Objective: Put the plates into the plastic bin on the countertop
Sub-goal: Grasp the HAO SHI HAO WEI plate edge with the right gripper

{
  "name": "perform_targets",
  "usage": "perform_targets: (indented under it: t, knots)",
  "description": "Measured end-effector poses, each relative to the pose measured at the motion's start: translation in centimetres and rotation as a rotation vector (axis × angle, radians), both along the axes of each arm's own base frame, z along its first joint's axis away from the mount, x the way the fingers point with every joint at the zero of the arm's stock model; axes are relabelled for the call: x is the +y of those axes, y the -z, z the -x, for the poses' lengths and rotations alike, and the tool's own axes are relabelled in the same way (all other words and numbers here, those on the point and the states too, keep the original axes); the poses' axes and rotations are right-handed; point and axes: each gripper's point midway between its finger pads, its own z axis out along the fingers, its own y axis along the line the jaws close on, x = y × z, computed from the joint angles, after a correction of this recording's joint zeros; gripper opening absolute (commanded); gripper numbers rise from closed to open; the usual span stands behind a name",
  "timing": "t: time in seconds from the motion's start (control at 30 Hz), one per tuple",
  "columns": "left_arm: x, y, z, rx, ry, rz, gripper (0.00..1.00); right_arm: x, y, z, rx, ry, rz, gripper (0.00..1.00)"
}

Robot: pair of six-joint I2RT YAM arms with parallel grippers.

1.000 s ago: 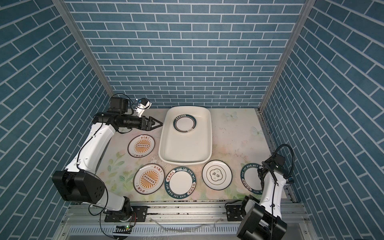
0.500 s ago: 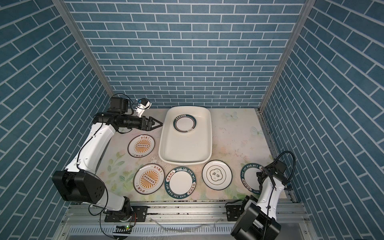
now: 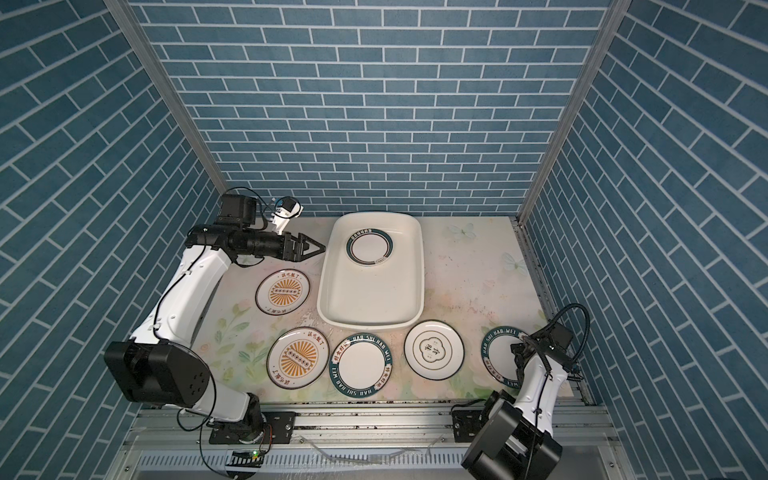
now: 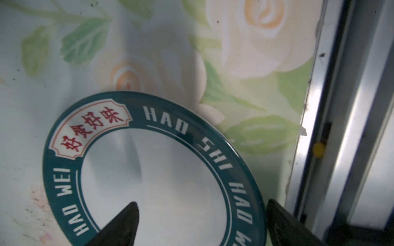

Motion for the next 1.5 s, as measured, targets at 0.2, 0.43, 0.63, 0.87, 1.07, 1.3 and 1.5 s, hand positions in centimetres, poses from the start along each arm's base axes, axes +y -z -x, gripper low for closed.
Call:
perform_targets:
  t: [0.2, 0.43, 0.63, 0.87, 1.07, 1.3, 1.5]
  knots:
    - [0.0, 0.0, 0.0, 0.000, -0.002, -0.003, 1.00, 0.1, 0.4, -0.4, -0.016, -0.025, -0.004, 0.89]
    - [0.1, 0.3, 0.0, 0.005, -0.005, -0.007, 1.00, 0.1, 0.3, -1.8, -0.068, -0.057, -0.015, 0.85]
    - [0.1, 0.3, 0.0, 0.006, -0.005, -0.007, 1.00, 0.1, 0.5, -3.2, -0.112, -0.089, -0.036, 0.81]
    - [0.2, 0.4, -0.1, 0.005, -0.010, -0.013, 1.00, 0.1, 0.3, -5.2, -0.150, -0.164, -0.043, 0.78]
    - [0.2, 0.4, -0.2, 0.002, -0.012, -0.016, 1.00, 1.2, 0.2, -7.9, -0.172, -0.282, -0.057, 0.75]
    - [0.3, 0.6, 0.0, 0.004, -0.017, -0.022, 0.99, 3.3, 0.1, -11.3, -0.216, -0.414, -0.055, 0.73]
    - [0.4, 0.6, 0.1, -0.003, -0.023, -0.031, 1.00, 5.1, 0.0, -13.9, -0.235, -0.509, -0.064, 0.71]
